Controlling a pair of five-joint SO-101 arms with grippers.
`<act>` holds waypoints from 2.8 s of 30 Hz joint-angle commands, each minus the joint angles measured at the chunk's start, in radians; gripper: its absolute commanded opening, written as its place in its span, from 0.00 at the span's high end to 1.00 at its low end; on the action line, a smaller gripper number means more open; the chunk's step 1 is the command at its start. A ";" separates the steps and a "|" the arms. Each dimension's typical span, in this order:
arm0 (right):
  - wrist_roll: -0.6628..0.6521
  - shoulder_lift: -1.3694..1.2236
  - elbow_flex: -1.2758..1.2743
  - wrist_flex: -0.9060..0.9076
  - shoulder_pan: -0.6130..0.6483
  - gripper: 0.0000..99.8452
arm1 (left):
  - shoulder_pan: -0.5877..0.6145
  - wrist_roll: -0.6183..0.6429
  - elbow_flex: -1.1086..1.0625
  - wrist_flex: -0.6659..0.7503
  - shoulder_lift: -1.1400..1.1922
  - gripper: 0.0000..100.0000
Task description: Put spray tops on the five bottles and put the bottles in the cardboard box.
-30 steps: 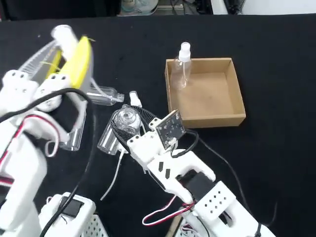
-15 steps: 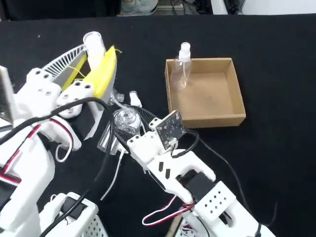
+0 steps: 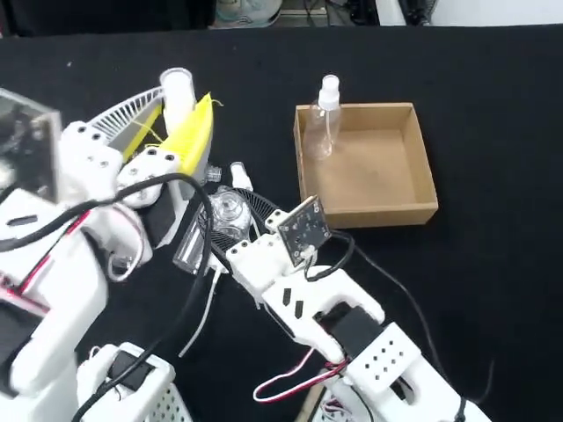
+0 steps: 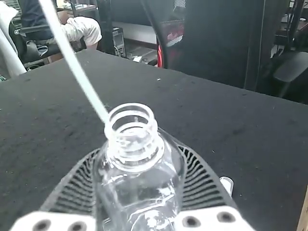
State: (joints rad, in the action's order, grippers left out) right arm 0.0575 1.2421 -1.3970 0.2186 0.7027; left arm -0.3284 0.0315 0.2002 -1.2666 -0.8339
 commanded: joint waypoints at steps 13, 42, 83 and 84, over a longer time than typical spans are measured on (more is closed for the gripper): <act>0.006 0.022 0.008 -0.031 0.011 0.99 | -0.039 -0.014 -0.182 0.084 0.017 0.97; 0.008 0.022 0.008 -0.031 0.011 0.99 | -0.056 -0.015 -0.334 0.057 -0.048 0.82; 0.005 0.022 0.008 -0.031 0.011 0.99 | -0.163 -0.072 -0.213 -0.112 -0.005 0.82; 0.005 0.022 0.008 -0.031 0.011 0.99 | -0.163 -0.083 -0.206 -0.126 0.003 0.82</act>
State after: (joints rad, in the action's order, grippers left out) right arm 0.0591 1.2421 -1.3970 0.2186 0.7043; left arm -0.4757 0.0008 -0.0560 -1.3633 -0.8631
